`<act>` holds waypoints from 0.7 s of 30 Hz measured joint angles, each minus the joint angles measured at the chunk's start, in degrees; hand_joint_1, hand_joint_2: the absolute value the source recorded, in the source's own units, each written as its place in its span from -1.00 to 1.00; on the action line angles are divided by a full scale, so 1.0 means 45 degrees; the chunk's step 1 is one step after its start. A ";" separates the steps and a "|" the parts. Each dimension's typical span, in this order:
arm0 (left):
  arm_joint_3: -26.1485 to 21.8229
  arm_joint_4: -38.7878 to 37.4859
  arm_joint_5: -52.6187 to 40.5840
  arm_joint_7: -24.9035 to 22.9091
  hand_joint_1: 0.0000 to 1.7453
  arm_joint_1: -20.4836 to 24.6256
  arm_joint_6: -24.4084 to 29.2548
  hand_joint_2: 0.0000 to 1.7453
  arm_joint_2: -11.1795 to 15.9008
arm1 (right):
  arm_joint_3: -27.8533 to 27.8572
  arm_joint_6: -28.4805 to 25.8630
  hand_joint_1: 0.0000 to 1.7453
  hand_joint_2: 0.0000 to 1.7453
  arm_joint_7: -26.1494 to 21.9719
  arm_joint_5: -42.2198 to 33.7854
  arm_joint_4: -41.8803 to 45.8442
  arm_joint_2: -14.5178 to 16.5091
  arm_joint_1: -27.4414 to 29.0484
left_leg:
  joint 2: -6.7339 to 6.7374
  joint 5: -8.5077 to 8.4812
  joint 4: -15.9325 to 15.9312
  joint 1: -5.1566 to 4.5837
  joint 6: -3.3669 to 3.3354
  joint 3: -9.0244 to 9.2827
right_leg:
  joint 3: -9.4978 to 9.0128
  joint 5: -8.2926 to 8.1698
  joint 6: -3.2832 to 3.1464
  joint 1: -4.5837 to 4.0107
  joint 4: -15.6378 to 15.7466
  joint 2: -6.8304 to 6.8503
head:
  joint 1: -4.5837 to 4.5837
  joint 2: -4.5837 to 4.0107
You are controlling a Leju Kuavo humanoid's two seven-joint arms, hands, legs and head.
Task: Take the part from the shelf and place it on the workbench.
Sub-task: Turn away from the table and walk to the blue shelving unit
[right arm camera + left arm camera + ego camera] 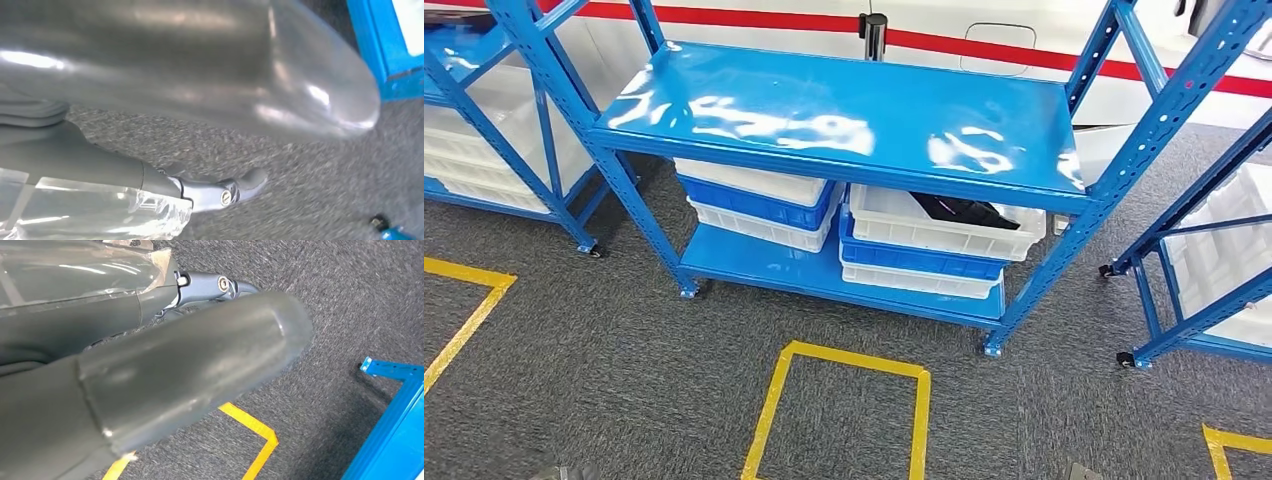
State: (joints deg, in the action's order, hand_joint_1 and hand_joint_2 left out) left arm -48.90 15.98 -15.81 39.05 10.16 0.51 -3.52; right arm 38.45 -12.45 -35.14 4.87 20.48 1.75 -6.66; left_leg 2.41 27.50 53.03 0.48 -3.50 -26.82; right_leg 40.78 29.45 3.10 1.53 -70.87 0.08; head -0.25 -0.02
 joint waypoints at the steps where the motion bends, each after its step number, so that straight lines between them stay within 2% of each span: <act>1: 0.0004 0.0000 0.0002 -0.0002 -1.00 -0.0010 0.0000 -1.00 -0.0004 | 0.0000 0.0004 -1.00 -1.00 0.0009 -0.0008 -0.0004 -0.0005 0.0006 | 0.0089 0.0087 0.0061 0.0048 0.0106 0.0046 | -0.0388 -0.0371 0.0197 0.0087 0.0808 0.0160 | 0.0002 0.0000; 2: 0.0007 0.0001 0.0006 -0.0005 -1.00 -0.0015 -0.0001 -1.00 0.0011 | 0.0000 0.0007 -1.00 -1.00 0.0013 -0.0010 -0.0010 0.0000 -0.0002 | 0.0188 0.0225 0.0187 0.0043 0.0245 0.0058 | -0.0824 -0.0692 0.0356 0.0144 0.1699 0.0448 | 0.0019 0.0000; 3: 0.0011 0.0001 0.0007 -0.0008 -1.00 -0.0015 -0.0001 -1.00 0.0026 | 0.0000 0.0011 -1.00 -1.00 0.0016 -0.0011 -0.0017 0.0003 -0.0020 | 0.0284 0.0389 0.0346 0.0049 0.0380 0.0061 | -0.1189 -0.0911 0.0377 0.0165 0.2402 0.0621 | 0.0029 0.0000; 4: 0.0016 0.0001 0.0007 -0.0010 -1.00 -0.0014 -0.0001 -1.00 0.0042 | 0.0000 0.0016 -1.00 -1.00 0.0017 -0.0013 -0.0029 0.0016 -0.0030 | 0.0376 0.0528 0.0481 0.0026 0.0490 0.0055 | -0.1398 -0.0980 0.0287 0.0155 0.2781 0.0747 | 0.0018 0.0000; 5: 0.0024 0.0000 0.0007 -0.0011 -1.00 -0.0013 -0.0002 -1.00 0.0051 | 0.0000 0.0018 -1.00 -1.00 0.0017 -0.0019 -0.0041 0.0015 -0.0034 | 0.0468 0.0639 0.0579 0.0003 0.0568 0.0056 | -0.1454 -0.0937 0.0133 0.0115 0.2868 0.0731 | 0.0003 0.0000; 6: 0.0044 -0.0002 0.0006 -0.0012 -1.00 -0.0008 -0.0004 -1.00 0.0041 | 0.0001 0.0018 -1.00 -1.00 0.0016 -0.0030 -0.0054 0.0006 -0.0023 | 0.0556 0.0701 0.0613 0.0043 0.0608 0.0091 | -0.1450 -0.0897 -0.0048 0.0088 0.2824 0.0541 | -0.0025 0.0000; 7: 0.0064 -0.0004 0.0007 -0.0012 -1.00 0.0000 -0.0005 -1.00 0.0030 | 0.0002 0.0018 -1.00 -1.00 0.0013 -0.0046 -0.0063 0.0001 0.0000 | 0.0597 0.0758 0.0630 0.0084 0.0658 0.0131 | -0.1449 -0.0872 -0.0165 0.0095 0.2802 0.0417 | -0.0047 0.0000; 9: 0.0097 -0.0005 0.0007 -0.0013 -1.00 0.0026 -0.0002 -1.00 0.0015 | 0.0007 0.0017 -1.00 -1.00 0.0007 -0.0078 -0.0073 -0.0014 0.0024 | 0.0284 0.1142 0.1102 0.0191 0.0756 -0.0006 | -0.1469 -0.0857 -0.0326 0.0127 0.2798 0.0148 | -0.0069 0.0000; 11: 0.0102 -0.0005 0.0008 -0.0019 -1.00 0.0019 0.0017 -1.00 0.0012 | 0.0012 0.0017 -1.00 -1.00 -0.0001 -0.0091 -0.0075 -0.0027 0.0022 | -0.0248 0.1915 0.2565 0.0229 0.0810 -0.0720 | -0.1486 -0.0851 -0.0439 0.0111 0.2805 -0.0095 | -0.0104 0.0000; 12: 0.0103 -0.0005 0.0010 -0.0026 -1.00 0.0001 0.0028 -1.00 0.0012 | 0.0015 0.0017 -1.00 -1.00 -0.0004 -0.0095 -0.0080 -0.0030 0.0027 | -0.0386 0.2268 0.3481 0.0228 0.0814 -0.1228 | -0.1486 -0.0847 -0.0467 0.0085 0.2804 -0.0232 | -0.0110 0.0000; 13: 0.0103 -0.0005 0.0011 -0.0034 -1.00 -0.0018 0.0038 -1.00 0.0012 | 0.0016 0.0018 -1.00 -1.00 -0.0006 -0.0097 -0.0087 -0.0029 0.0045 | -0.0438 0.2426 0.4170 0.0228 0.0802 -0.1661 | -0.1491 -0.0843 -0.0489 0.0057 0.2804 -0.0376 | -0.0114 0.0000; 14: 0.0103 -0.0005 0.0011 -0.0041 -1.00 -0.0031 0.0041 -1.00 0.0011 | 0.0017 0.0020 -1.00 -1.00 -0.0007 -0.0101 -0.0096 -0.0027 0.0069 | -0.0460 0.2323 0.4443 0.0227 0.0767 -0.1916 | -0.1503 -0.0840 -0.0493 0.0033 0.2804 -0.0534 | -0.0113 0.0000; 15: 0.0103 -0.0005 0.0011 -0.0045 -1.00 -0.0036 0.0042 -1.00 0.0012 | 0.0019 0.0021 -1.00 -1.00 -0.0007 -0.0104 -0.0104 -0.0024 0.0088 | -0.0497 0.1960 0.4210 0.0226 0.0708 -0.1930 | -0.1523 -0.0840 -0.0494 0.0017 0.2803 -0.0693 | -0.0110 0.0000; 16: 0.0103 -0.0005 0.0011 -0.0047 -1.00 -0.0036 0.0042 -1.00 0.0013 | 0.0022 0.0022 -1.00 -1.00 -0.0008 -0.0106 -0.0109 -0.0022 0.0096 | -0.0594 0.1428 0.3537 0.0222 0.0625 -0.1716 | -0.1548 -0.0841 -0.0492 0.0007 0.2804 -0.0855 | -0.0112 0.0000; 17: 0.0103 -0.0005 0.0011 -0.0047 -1.00 -0.0034 0.0042 -1.00 0.0020 | 0.0023 0.0021 -1.00 -1.00 -0.0010 -0.0107 -0.0113 -0.0011 0.0096 | -0.0865 0.0914 0.2663 0.0219 0.0530 -0.1383 | -0.1568 -0.0846 -0.0485 0.0017 0.2807 -0.1005 | -0.0110 0.0000; 18: 0.0104 -0.0006 0.0011 -0.0047 -1.00 -0.0033 0.0042 -1.00 0.0027 | 0.0025 0.0021 -1.00 -1.00 -0.0013 -0.0107 -0.0114 0.0000 0.0085 | -0.1130 0.0556 0.1908 0.0203 0.0455 -0.1081 | -0.1568 -0.0858 -0.0464 -0.0005 0.2805 -0.1147 | -0.0102 0.0000; 19: 0.0107 -0.0007 0.0011 -0.0049 -1.00 -0.0033 0.0043 -1.00 0.0035 | 0.0028 0.0021 -1.00 -1.00 -0.0017 -0.0108 -0.0117 0.0012 0.0078 | -0.1329 0.0367 0.1399 0.0174 0.0404 -0.0877 | -0.1546 -0.0879 -0.0429 -0.0005 0.2806 -0.1278 | -0.0103 0.0000; 20: 0.0109 -0.0008 0.0011 -0.0050 -1.00 -0.0029 0.0044 -1.00 0.0044 | 0.0030 0.0021 -1.00 -1.00 -0.0019 -0.0109 -0.0119 0.0022 0.0084 | -0.1439 0.0335 0.1168 0.0128 0.0375 -0.0789 | -0.1511 -0.0909 -0.0377 0.0013 0.2817 -0.1392 | -0.0096 0.0000; 21: 0.0112 -0.0008 0.0011 -0.0050 -1.00 -0.0019 0.0045 -1.00 0.0047 | 0.0033 0.0022 -1.00 -1.00 -0.0023 -0.0110 -0.0121 0.0023 0.0099 | -0.1347 0.0342 0.1131 0.0068 0.0356 -0.0776 | -0.1474 -0.0953 -0.0303 0.0014 0.2849 -0.1508 | -0.0101 0.0000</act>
State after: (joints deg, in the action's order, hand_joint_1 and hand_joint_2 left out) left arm -48.40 15.94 -15.76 38.83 10.07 0.71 -3.31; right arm 38.59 -12.35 -35.24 4.38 19.93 1.86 -6.21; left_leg -3.65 29.04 58.12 0.79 -1.90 -30.31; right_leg 34.15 25.16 1.74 1.59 -58.05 -6.70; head -0.70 -0.02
